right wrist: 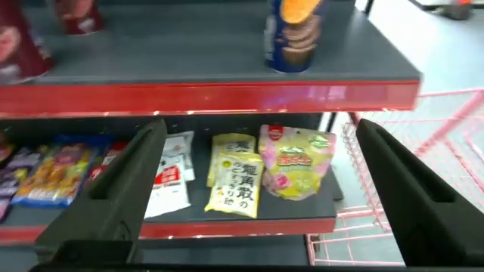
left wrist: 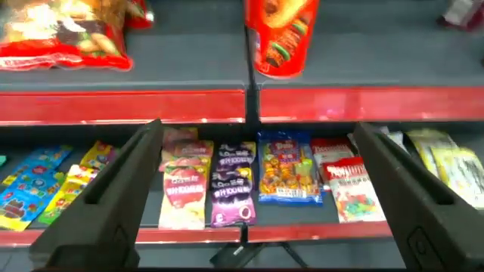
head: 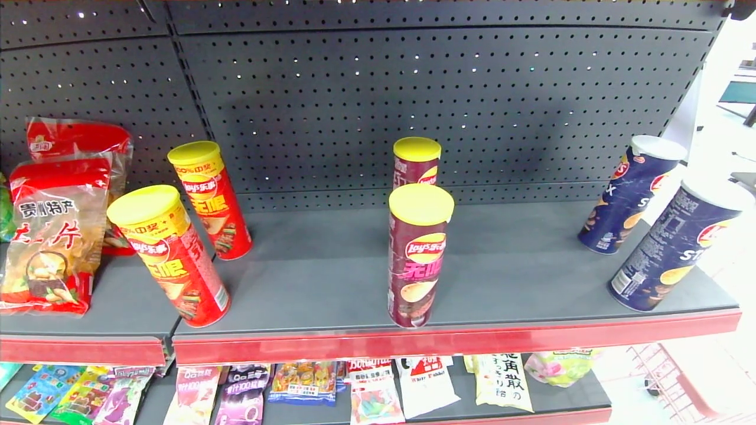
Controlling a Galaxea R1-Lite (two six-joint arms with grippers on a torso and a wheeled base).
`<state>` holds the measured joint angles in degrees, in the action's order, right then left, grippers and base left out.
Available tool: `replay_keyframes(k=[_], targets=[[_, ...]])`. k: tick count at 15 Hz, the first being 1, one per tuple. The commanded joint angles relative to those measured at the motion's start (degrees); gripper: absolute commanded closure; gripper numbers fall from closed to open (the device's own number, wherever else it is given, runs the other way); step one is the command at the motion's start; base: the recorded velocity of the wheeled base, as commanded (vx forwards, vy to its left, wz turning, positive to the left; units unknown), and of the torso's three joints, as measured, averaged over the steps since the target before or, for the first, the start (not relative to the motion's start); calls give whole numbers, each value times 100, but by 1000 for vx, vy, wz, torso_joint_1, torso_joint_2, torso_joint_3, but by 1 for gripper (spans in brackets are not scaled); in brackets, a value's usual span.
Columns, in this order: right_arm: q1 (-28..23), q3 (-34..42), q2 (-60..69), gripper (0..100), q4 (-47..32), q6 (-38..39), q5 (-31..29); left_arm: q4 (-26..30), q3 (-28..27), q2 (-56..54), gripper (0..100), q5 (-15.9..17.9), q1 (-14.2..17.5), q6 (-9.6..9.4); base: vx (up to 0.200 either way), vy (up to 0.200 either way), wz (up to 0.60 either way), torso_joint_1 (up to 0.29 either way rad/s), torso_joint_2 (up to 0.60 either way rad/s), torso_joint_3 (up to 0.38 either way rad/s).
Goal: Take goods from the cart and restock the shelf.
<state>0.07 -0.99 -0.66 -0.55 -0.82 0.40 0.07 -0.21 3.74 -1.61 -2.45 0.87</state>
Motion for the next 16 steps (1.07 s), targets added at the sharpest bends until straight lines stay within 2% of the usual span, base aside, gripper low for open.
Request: replay_keyframes(k=[1, 2, 5, 6, 7, 10, 16], targets=[[-7, 90, 57, 0, 55, 29, -67, 19, 12, -31, 0, 187, 52, -122, 0, 0, 0, 0, 0, 0], [10, 90, 57, 0, 55, 11, -31, 28, 12, -31, 0, 372, 52, -157, 0, 0, 0, 0, 0, 0], [10, 99, 48, 0, 64, 29, 215, 28, 12, -23, 0, 381, 60, -60, 0, 0, 0, 0, 0, 0], [1, 99, 57, 0, 64, 55, 215, 28, 12, -67, 0, 284, 342, -51, 0, 0, 0, 0, 0, 0], [1, 99, 57, 0, 64, 55, 215, 19, 12, -128, 0, 73, 315, -51, 0, 0, 0, 0, 0, 0], [1, 99, 57, 0, 64, 29, 206, 28, 12, -348, 0, 178, 219, -122, 0, 0, 0, 0, 0, 0], [1, 99, 57, 0, 64, 29, 206, 28, 12, -348, 0, 214, 219, -95, 0, 0, 0, 0, 0, 0]])
